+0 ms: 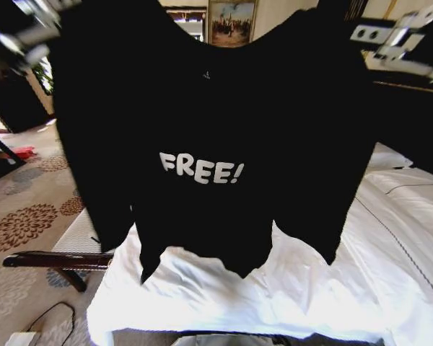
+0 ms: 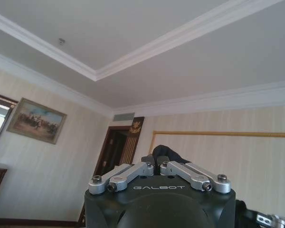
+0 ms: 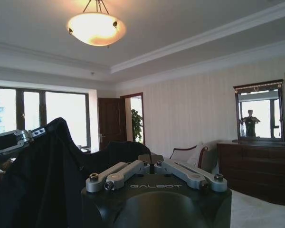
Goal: Fold the clothes on the bed.
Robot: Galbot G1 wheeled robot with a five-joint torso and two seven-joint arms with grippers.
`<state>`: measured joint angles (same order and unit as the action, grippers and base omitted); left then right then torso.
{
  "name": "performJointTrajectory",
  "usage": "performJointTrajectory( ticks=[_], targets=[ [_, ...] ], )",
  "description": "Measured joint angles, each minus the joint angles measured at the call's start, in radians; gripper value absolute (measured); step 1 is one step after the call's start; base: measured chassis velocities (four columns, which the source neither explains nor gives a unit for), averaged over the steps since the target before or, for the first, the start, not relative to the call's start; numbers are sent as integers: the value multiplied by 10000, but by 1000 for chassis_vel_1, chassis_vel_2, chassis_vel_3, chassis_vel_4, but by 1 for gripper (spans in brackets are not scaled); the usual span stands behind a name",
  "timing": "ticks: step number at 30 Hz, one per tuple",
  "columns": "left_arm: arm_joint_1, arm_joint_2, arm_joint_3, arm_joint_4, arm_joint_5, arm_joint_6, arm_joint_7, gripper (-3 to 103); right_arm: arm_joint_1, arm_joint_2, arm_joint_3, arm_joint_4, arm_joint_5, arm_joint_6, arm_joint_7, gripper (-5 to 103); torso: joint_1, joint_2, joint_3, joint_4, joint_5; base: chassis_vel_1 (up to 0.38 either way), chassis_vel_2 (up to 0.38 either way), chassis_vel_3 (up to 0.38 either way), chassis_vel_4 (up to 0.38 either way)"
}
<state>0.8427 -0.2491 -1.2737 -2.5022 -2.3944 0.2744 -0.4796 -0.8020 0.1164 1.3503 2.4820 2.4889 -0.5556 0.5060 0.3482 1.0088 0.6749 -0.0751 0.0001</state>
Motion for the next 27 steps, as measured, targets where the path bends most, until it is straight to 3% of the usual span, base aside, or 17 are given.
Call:
performJointTrajectory(
  ticks=[1,2,4,6,7,11,12,15,16,17,22,27],
  targets=[
    [76,-359,789,13,663,4,-227,1,-39,150,-175,113,77,-198,283,0,0,0,0,1,-1,0,0,0,0],
    [76,-359,789,13,663,4,-227,1,-39,150,-175,113,77,-198,283,0,0,0,0,1,-1,0,0,0,0],
    [177,-732,1915,19,1517,44,-323,1,-76,374,-593,185,-198,-322,430,0,1,-1,2,-3,-5,0,0,0,0],
    [492,-1239,3179,30,2603,103,-321,1,-60,743,-1921,204,-1375,-339,374,0,4,-1,4,-6,-5,0,0,0,0],
    [492,-1239,3179,30,2603,103,-321,1,-60,743,-1921,204,-1375,-339,374,0,4,-1,4,-6,-5,0,0,0,0],
    [1272,-1701,4223,36,3854,305,172,1,-355,1593,-4228,161,-3976,-227,-279,0,5,-3,4,2,0,0,0,0,0],
    [1272,-1701,4223,36,3854,305,172,1,-355,1593,-4228,161,-3976,-227,-279,0,5,-3,4,2,0,0,0,0,0],
    [1265,-1837,5135,42,4844,345,427,1,-354,2154,-5630,-256,-5494,-93,-677,0,3,-2,3,-2,-1,0,0,0,0],
    [1110,-1899,5898,45,5499,353,605,1,-238,2464,-6498,-644,-6322,24,-913,0,3,-2,2,0,-1,0,0,0,0],
    [1110,-1899,5898,45,5499,353,605,1,-238,2464,-6498,-644,-6322,24,-913,0,3,-2,2,0,-1,0,0,0,0],
    [507,-2410,8392,578,7571,401,1210,1,121,3329,-8748,-2169,-8504,388,-1638,0,4,-3,4,-1,4,0,0,0,0],
    [196,-3091,9593,1647,8681,403,1409,1,393,3880,-9858,-3403,-9858,757,-2236,0,4,-3,3,0,-1,0,0,0,0]
  ],
)
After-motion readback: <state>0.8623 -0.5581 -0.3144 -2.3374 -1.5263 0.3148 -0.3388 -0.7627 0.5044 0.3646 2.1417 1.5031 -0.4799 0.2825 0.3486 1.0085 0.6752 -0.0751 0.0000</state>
